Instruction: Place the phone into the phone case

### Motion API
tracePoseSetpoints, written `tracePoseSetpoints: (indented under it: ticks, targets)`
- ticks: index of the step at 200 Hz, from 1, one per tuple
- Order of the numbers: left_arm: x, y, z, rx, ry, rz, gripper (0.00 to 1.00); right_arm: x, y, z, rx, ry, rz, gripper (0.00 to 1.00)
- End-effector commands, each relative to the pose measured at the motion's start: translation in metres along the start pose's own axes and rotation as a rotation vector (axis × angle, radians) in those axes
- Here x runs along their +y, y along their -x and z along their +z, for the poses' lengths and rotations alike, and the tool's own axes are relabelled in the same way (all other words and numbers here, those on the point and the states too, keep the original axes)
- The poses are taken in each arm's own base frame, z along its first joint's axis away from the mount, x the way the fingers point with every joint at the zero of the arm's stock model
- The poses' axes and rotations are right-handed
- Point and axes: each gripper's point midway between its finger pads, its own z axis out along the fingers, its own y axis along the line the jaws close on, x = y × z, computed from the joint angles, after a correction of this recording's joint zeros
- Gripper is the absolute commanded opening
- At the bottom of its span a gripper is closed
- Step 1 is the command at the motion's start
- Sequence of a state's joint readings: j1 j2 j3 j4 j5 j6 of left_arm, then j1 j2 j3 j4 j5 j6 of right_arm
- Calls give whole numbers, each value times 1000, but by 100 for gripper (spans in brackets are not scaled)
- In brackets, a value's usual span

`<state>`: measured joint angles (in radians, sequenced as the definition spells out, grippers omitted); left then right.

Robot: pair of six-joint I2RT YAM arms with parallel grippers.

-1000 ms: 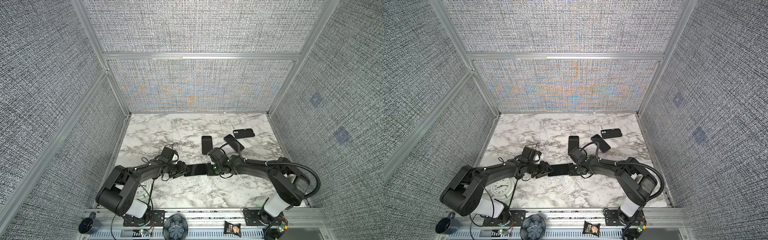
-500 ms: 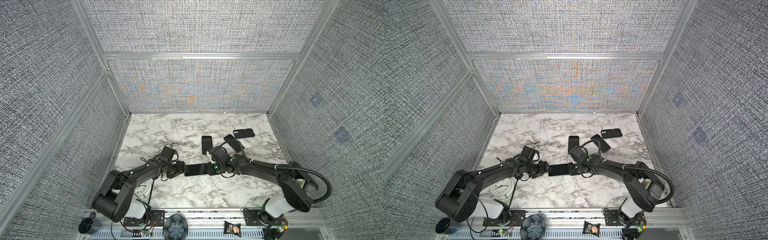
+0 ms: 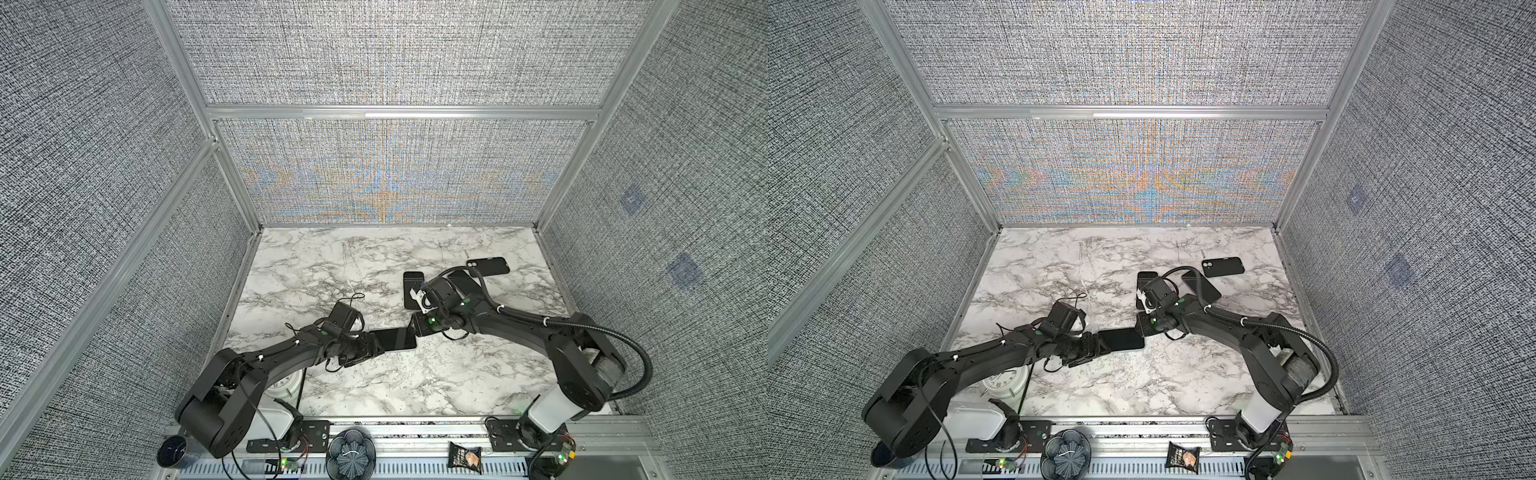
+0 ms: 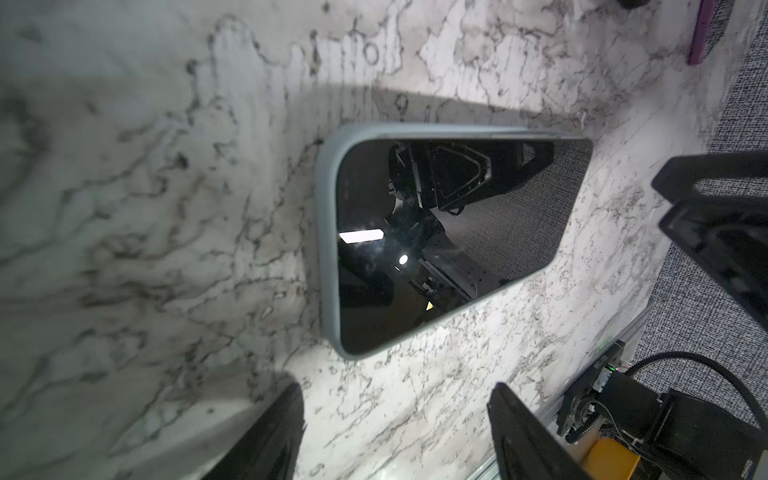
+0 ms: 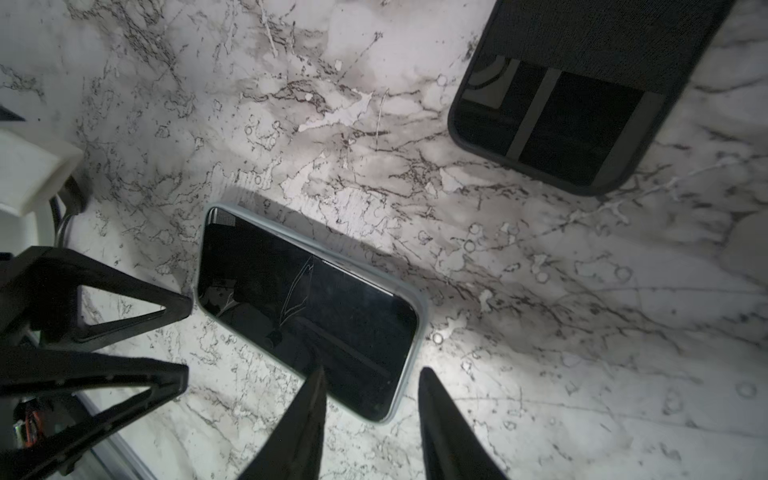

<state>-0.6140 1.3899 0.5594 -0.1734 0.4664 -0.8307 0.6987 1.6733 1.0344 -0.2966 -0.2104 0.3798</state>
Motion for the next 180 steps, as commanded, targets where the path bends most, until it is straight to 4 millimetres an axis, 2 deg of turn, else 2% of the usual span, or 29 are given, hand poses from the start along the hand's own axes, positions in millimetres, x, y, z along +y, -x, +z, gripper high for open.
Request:
tracePoseSetpoints:
  ticks: [1,28,80,180]
  targets:
    - [-7,5,6,1,-24,5,70,11,11,9,0,71,-51,41]
    - [-5,8,10,-1,-11,6,70,9,12,21,22,90,-55,41]
    - [-3,16,18,0,6,11,70,2,-3,34,84,95,-47,49]
    - [-8,43,29,-9,-3,27,70,1,-34,21,143,102,-16,47]
